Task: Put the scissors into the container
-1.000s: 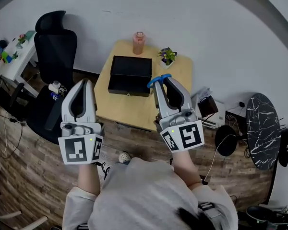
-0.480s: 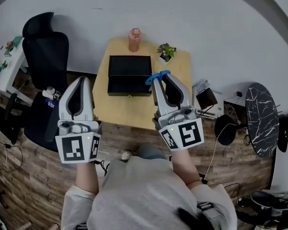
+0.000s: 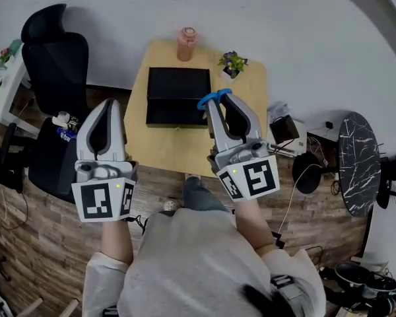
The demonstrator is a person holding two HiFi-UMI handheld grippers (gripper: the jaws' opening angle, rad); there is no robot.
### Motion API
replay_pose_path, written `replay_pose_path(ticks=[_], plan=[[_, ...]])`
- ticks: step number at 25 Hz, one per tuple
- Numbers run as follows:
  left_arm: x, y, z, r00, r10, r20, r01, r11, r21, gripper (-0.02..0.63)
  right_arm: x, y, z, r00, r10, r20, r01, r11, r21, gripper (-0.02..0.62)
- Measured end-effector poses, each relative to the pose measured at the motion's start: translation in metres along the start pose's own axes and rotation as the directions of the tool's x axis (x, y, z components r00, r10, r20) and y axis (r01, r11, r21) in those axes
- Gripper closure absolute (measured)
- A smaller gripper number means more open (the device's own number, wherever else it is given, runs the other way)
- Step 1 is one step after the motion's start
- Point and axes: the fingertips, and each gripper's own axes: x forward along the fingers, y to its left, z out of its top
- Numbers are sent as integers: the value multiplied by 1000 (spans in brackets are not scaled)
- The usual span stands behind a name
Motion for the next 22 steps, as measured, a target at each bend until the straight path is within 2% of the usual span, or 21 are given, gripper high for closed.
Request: replay_pose_path(ticks=[5, 12, 17, 22], plan=[[14, 14, 4, 999, 48, 17, -49, 999, 19, 548, 29, -4, -2, 998, 59, 10, -59, 998, 0, 523], [24, 33, 4, 989, 147, 21, -148, 988, 37, 548, 69, 1, -16, 981, 195, -13, -195, 981, -11, 522], [27, 47, -3, 976, 218, 8, -219, 975, 41, 548, 92, 9, -45, 952, 296, -83, -298, 955, -8, 523], [28, 57, -13, 961, 276, -19, -275, 960, 45, 548, 102, 16, -92, 904, 378, -198, -386, 923, -2, 523]])
